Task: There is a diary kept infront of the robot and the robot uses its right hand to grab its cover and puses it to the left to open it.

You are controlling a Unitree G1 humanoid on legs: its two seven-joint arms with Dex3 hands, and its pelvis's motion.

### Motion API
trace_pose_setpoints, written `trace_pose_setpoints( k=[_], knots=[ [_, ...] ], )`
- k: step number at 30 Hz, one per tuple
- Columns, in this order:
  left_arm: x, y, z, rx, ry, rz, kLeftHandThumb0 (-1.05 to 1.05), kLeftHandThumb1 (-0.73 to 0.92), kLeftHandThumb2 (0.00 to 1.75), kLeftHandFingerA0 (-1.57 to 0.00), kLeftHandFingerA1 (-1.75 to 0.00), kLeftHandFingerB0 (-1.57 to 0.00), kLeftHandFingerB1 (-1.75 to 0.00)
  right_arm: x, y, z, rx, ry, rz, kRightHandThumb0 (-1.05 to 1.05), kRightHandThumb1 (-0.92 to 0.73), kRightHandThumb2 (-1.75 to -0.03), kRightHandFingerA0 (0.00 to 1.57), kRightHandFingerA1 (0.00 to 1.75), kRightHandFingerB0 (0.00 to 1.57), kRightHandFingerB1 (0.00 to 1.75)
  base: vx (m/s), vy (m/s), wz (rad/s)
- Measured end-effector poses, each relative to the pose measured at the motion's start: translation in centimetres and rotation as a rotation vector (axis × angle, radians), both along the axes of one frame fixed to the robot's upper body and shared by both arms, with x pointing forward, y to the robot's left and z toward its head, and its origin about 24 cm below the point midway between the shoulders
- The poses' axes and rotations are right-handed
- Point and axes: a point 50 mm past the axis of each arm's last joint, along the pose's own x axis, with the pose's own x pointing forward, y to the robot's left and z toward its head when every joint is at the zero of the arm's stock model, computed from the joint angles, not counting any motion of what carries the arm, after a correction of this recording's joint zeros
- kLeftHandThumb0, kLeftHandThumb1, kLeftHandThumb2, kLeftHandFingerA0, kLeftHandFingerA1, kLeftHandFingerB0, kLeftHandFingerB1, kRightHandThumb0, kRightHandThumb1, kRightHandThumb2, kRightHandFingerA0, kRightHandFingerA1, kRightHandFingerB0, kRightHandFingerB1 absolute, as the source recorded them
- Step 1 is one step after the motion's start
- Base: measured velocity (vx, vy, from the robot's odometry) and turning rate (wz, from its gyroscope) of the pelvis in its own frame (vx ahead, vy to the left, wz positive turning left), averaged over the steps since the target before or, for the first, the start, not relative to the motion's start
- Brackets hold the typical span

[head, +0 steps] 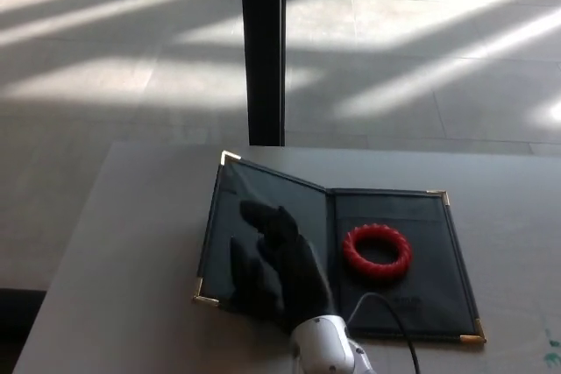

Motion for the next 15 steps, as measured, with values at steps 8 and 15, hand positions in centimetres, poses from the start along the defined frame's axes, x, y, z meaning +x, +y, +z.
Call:
trace_pose_setpoints(
  k=[8, 15],
  knots=[
    [0.7, 0.3, 0.7, 0.011, -0.001, -0.007, -1.05, 0.76, 1.63, -0.55, -1.35, -0.15, -1.07, -0.2, 0.2, -0.7, -0.077, -0.007, 0.045, -0.30, -0.69, -1.24, 0.20, 0.64, 0.15, 0.58, 0.00, 0.000, 0.00],
    [1.1, 0.1, 0.8, 0.025, 0.009, -0.039, -1.05, 0.86, 1.68, -0.48, -1.32, -0.12, -1.07, 0.0, 0.1, -1.0, -0.156, -0.025, 0.080, -0.30, -0.68, -1.24, 0.17, 0.62, 0.13, 0.57, 0.00, 0.000, 0.00]
  ],
)
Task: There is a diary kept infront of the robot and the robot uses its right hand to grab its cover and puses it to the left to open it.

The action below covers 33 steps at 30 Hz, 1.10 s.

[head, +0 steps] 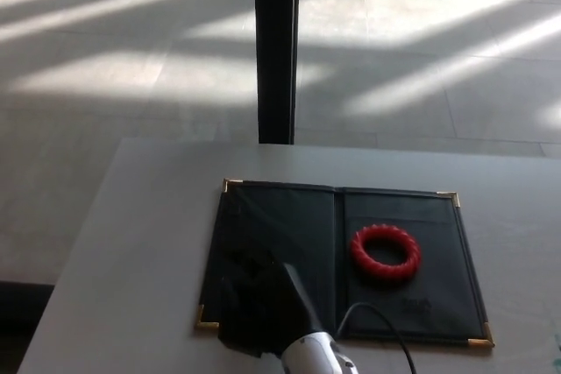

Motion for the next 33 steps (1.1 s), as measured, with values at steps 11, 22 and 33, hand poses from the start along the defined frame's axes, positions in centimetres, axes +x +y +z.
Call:
trace_pose_setpoints(
  k=[11, 22, 33],
  knots=[
    [0.1, 0.0, 0.1, 0.022, 0.017, -0.014, -1.05, 0.83, 1.66, -0.64, -1.41, -0.20, -1.11, 1.5, -1.6, 0.8, -0.013, 0.034, -0.044, -0.32, -0.67, -1.23, 0.06, 0.55, 0.05, 0.53, 0.00, 0.000, 0.00],
    [-0.8, 0.0, -0.6, 0.006, 0.029, 0.000, -1.05, 0.84, 1.67, -0.44, -1.29, 0.00, -1.00, 4.9, -8.4, 6.9, 0.298, -0.008, -0.284, -0.76, -0.91, -0.72, 0.39, 0.50, 0.25, 0.42, 0.00, 0.000, 0.00],
    [-1.2, 0.0, -0.8, -0.002, 0.033, 0.012, -1.05, 0.77, 1.63, -0.52, -1.32, -0.11, -1.01, 5.3, -19.0, 12.4, 0.509, -0.166, -0.505, -0.76, -0.92, -0.69, 0.37, 0.50, 0.27, 0.43, 0.00, 0.000, 0.00]
  ],
)
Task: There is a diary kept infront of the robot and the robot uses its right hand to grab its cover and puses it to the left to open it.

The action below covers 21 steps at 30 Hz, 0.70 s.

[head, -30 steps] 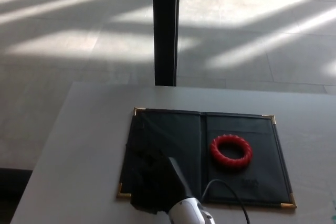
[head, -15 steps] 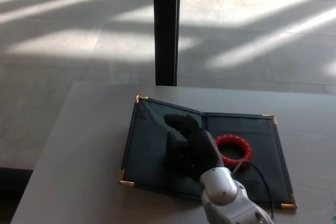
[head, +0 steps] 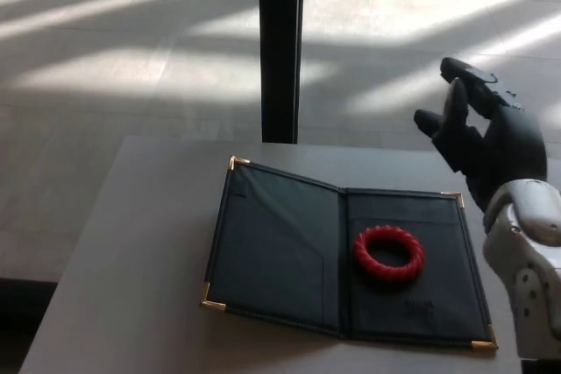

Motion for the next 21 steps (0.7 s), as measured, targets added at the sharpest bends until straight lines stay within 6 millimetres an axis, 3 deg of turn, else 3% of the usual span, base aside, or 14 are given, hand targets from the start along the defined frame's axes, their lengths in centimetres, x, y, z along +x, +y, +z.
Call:
trace_pose_setpoints(
  k=[2, 3, 5, 7, 9, 10, 11, 12, 13, 15, 16, 18, 19, 21],
  knots=[
    [0.0, 0.0, 0.0, -0.001, -0.001, 0.002, -1.05, 0.77, 1.63, -0.52, -1.32, -0.11, -1.01, -0.4, -2.2, 0.4, 0.023, -0.016, -0.057, -0.76, -0.92, -0.69, 0.37, 0.50, 0.27, 0.43, 0.00, 0.000, 0.00],
    [0.0, 0.0, 0.0, -0.002, -0.002, 0.003, -1.05, 0.78, 1.63, -0.53, -1.32, -0.03, -0.97, -0.7, -3.3, 0.6, 0.034, -0.021, -0.086, -0.74, -0.92, -0.69, 0.44, 0.51, 0.33, 0.44, 0.00, 0.000, 0.00],
    [-0.1, 0.0, 0.0, -0.003, -0.002, 0.005, -1.05, 0.79, 1.64, -0.52, -1.31, -0.03, -0.97, -1.4, -5.8, 0.8, 0.051, -0.033, -0.150, -0.71, -0.92, -0.73, 0.39, 0.52, 0.28, 0.45, 0.00, 0.000, 0.00],
    [-0.1, 0.0, 0.0, -0.003, -0.003, 0.007, -1.05, 0.78, 1.63, -0.51, -1.30, -0.08, -1.00, -2.3, -8.2, 0.6, 0.056, -0.030, -0.213, -0.80, -0.88, -0.68, 0.37, 0.53, 0.26, 0.44, 0.00, 0.000, 0.00],
    [-0.3, 0.1, -0.1, -0.005, 0.000, 0.011, -1.05, 0.80, 1.65, -0.59, -1.36, -0.12, -1.03, -3.7, -11.1, 0.0, 0.057, -0.016, -0.290, -0.82, -0.86, -0.71, 0.42, 0.56, 0.30, 0.49, 0.00, 0.000, 0.00],
    [-0.4, 0.1, -0.1, -0.005, 0.001, 0.013, -1.05, 0.83, 1.67, -0.57, -1.35, -0.11, -1.02, -4.5, -12.5, -0.3, 0.057, -0.008, -0.327, -0.80, -0.70, -1.06, 0.43, 0.64, 0.36, 0.60, 0.00, 0.000, 0.00],
    [-0.4, 0.1, -0.2, -0.006, 0.002, 0.014, -1.05, 0.84, 1.67, -0.57, -1.34, -0.14, -1.03, -5.2, -13.6, -0.5, 0.056, -0.002, -0.360, -0.82, -0.90, -0.67, 0.52, 0.63, 0.42, 0.57, 0.00, 0.000, 0.00],
    [-0.5, 0.1, -0.2, -0.006, 0.005, 0.016, -1.05, 0.78, 1.63, -0.50, -1.30, -0.06, -0.99, -6.1, -14.9, -0.8, 0.055, 0.008, -0.400, -0.83, -0.89, -0.67, 0.56, 0.67, 0.46, 0.60, 0.00, 0.000, 0.00],
    [-0.7, 0.2, -0.3, -0.007, 0.007, 0.018, -1.05, 0.78, 1.64, -0.58, -1.34, -0.13, -1.03, -7.1, -16.2, -1.1, 0.054, 0.018, -0.439, -0.85, -0.87, -0.66, 0.60, 0.65, 0.50, 0.60, 0.00, 0.000, 0.00],
    [-0.8, 0.2, -0.4, -0.008, 0.010, 0.022, -1.05, 0.80, 1.65, -0.58, -1.35, -0.12, -1.03, -8.6, -18.1, -1.5, 0.055, 0.033, -0.497, -0.88, -0.86, -0.66, 0.58, 0.66, 0.49, 0.61, 0.00, 0.000, 0.00],
    [-1.0, 0.3, -0.4, -0.008, 0.013, 0.025, -1.05, 0.81, 1.65, -0.66, -1.40, -0.15, -1.05, -9.7, -19.4, -1.8, 0.058, 0.042, -0.539, -0.90, -0.85, -0.66, 0.60, 0.65, 0.50, 0.62, 0.00, 0.000, 0.00],
    [-1.2, 0.3, -0.5, -0.009, 0.015, 0.028, -1.05, 0.80, 1.65, -0.63, -1.38, -0.11, -1.03, -11.3, -21.2, -2.3, 0.065, 0.062, -0.598, -0.93, -0.85, -0.65, 0.60, 0.64, 0.51, 0.62, 0.00, 0.000, 0.00],
    [-1.2, 0.3, -0.5, -0.010, 0.016, 0.030, -1.05, 0.80, 1.65, -0.61, -1.37, -0.08, -1.00, -12.2, -22.1, -2.7, 0.073, 0.073, -0.631, -0.90, -0.63, -1.08, 0.59, 0.69, 0.50, 0.67, 0.00, 0.000, 0.00],
    [-1.4, 0.4, -0.6, -0.012, 0.017, 0.036, -1.05, 0.82, 1.66, -0.55, -1.34, 0.00, -0.96, -14.3, -23.8, -3.4, 0.097, 0.095, -0.700, -0.89, -0.67, -1.09, 0.50, 0.70, 0.43, 0.69, 0.00, 0.000, 0.00]
  ],
)
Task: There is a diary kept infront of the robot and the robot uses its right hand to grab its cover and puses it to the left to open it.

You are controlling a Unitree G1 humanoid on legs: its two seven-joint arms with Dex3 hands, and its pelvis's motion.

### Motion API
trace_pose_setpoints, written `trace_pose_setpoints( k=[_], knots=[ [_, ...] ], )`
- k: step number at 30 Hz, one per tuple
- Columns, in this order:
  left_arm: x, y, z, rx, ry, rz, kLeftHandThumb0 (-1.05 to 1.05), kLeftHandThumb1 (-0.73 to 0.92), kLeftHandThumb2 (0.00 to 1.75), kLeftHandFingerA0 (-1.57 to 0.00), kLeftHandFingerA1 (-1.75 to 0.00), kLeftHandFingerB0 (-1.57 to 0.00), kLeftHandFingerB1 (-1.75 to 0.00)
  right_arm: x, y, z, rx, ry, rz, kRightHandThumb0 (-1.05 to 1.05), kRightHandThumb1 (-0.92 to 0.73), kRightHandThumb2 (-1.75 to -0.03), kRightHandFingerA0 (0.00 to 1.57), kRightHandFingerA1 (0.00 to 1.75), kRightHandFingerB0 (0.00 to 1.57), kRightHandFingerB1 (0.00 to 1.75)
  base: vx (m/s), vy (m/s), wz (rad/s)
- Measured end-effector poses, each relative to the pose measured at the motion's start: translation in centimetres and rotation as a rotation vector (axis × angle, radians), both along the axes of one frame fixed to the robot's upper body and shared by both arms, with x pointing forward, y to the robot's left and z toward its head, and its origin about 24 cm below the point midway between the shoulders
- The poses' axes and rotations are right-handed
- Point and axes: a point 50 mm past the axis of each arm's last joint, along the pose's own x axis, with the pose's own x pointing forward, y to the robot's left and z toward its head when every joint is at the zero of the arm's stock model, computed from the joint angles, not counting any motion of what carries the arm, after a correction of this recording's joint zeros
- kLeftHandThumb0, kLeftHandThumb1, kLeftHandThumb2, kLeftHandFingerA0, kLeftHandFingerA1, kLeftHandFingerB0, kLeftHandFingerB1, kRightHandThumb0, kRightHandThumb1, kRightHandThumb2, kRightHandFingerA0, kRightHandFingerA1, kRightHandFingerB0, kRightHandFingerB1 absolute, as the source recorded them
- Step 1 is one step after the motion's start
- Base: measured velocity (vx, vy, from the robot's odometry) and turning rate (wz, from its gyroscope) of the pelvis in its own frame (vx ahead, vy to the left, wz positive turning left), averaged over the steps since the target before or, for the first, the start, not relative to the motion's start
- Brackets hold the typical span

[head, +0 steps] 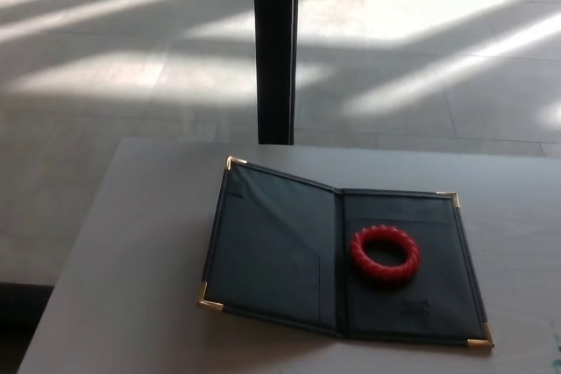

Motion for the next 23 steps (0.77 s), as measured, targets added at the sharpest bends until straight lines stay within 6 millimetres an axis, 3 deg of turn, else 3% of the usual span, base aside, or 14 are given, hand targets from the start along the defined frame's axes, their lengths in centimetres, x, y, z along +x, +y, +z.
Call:
trace_pose_setpoints(
  k=[2, 3, 4, 5, 6, 10, 12, 13, 16, 17, 18, 20, 21, 23],
  knots=[
    [-0.2, 0.1, -0.1, -0.002, 0.002, 0.006, -1.05, 0.82, 1.66, -0.55, -1.34, 0.00, -0.96, -2.4, -1.8, -0.9, 0.033, 0.006, -0.077, -0.89, -0.67, -1.09, 0.50, 0.70, 0.43, 0.69, 0.00, 0.000, 0.00],
    [-0.3, 0.1, -0.1, -0.002, 0.003, 0.009, -0.97, 0.77, 1.60, -0.53, -1.27, 0.00, -0.90, -3.3, -2.3, -1.2, 0.047, 0.005, -0.103, -0.93, -0.92, -0.69, 0.50, 0.70, 0.41, 0.68, 0.00, 0.000, 0.00],
    [-0.5, 0.1, -0.2, -0.003, 0.006, 0.013, -1.03, 0.82, 1.65, -0.53, -1.30, 0.00, -0.94, -4.5, -3.0, -1.7, 0.062, 0.004, -0.134, -0.94, -0.92, -0.73, 0.52, 0.70, 0.39, 0.67, 0.00, 0.000, 0.00],
    [-0.7, 0.2, -0.2, -0.003, 0.009, 0.016, -1.05, 0.84, 1.67, -0.61, -1.37, -0.07, -1.01, -5.4, -3.5, -2.2, 0.075, 0.009, -0.159, -0.85, -0.71, -1.11, 0.52, 0.72, 0.45, 0.71, 0.00, 0.000, 0.00],
    [-0.8, 0.2, -0.3, -0.004, 0.011, 0.019, -1.05, 0.83, 1.67, -0.56, -1.34, -0.05, -1.00, -6.3, -3.9, -2.8, 0.087, 0.016, -0.185, -0.89, -0.92, -0.71, 0.52, 0.74, 0.39, 0.70, 0.00, 0.000, 0.00],
    [-0.8, 0.3, -0.2, -0.003, 0.005, 0.022, -1.05, 0.79, 1.64, -0.61, -1.36, 0.00, -0.95, -8.5, -4.6, -3.9, 0.105, 0.015, -0.253, -0.92, -0.92, -0.77, 0.53, 0.70, 0.41, 0.69, 0.00, 0.000, 0.00],
    [-0.8, 0.3, -0.2, -0.004, 0.004, 0.025, -1.05, 0.82, 1.66, -0.65, -1.38, 0.00, -0.95, -9.7, -4.9, -4.7, 0.127, 0.006, -0.306, -0.94, -0.92, -0.70, 0.58, 0.70, 0.46, 0.71, 0.00, 0.000, 0.00],
    [-0.9, 0.3, -0.2, -0.004, 0.005, 0.030, -0.90, 0.71, 1.54, -0.51, -1.22, 0.00, -0.86, -10.2, -4.9, -5.2, 0.145, 0.004, -0.335, -0.91, -0.91, -0.72, 0.56, 0.75, 0.41, 0.73, 0.00, 0.000, 0.00],
    [-1.1, 0.3, -0.4, -0.008, 0.009, 0.035, -0.91, 0.73, 1.56, -0.62, -1.29, 0.00, -0.87, -11.3, -4.7, -6.9, 0.194, 0.007, -0.396, -0.88, -0.92, -0.79, 0.48, 0.80, 0.34, 0.74, 0.00, 0.000, 0.00],
    [-1.1, 0.3, -0.4, -0.009, 0.010, 0.036, -0.90, 0.75, 1.57, -0.56, -1.25, 0.00, -0.86, -11.5, -4.7, -7.3, 0.206, 0.009, -0.406, -0.91, -0.74, -1.14, 0.42, 0.76, 0.34, 0.73, 0.00, 0.000, 0.00],
    [-1.1, 0.2, -0.5, -0.011, 0.010, 0.037, -0.98, 0.77, 1.60, -0.63, -1.33, 0.00, -0.91, -11.6, -4.6, -7.7, 0.215, 0.014, -0.414, -0.94, -0.92, -0.79, 0.42, 0.81, 0.28, 0.73, 0.00, 0.000, 0.00],
    [-1.1, 0.2, -0.5, -0.013, 0.008, 0.043, -0.97, 0.80, 1.62, -0.52, -1.27, 0.00, -0.91, -11.9, -4.3, -8.7, 0.246, 0.018, -0.427, -0.88, -0.92, -0.77, 0.52, 0.84, 0.35, 0.75, 0.00, 0.000, 0.00],
    [-1.1, 0.2, -0.5, -0.015, 0.007, 0.044, -1.04, 0.89, 1.70, -0.62, -1.37, -0.04, -0.99, -12.0, -4.1, -9.3, 0.266, 0.023, -0.432, -0.88, -0.92, -0.77, 0.52, 0.83, 0.37, 0.75, 0.00, 0.000, 0.00],
    [-1.2, 0.2, -0.5, -0.015, 0.008, 0.046, -1.04, 0.89, 1.70, -0.62, -1.37, -0.04, -0.99, -11.9, -3.8, -10.3, 0.298, 0.039, -0.438, -0.88, -0.92, -0.77, 0.52, 0.83, 0.37, 0.75, 0.00, 0.000, 0.00]
  ],
)
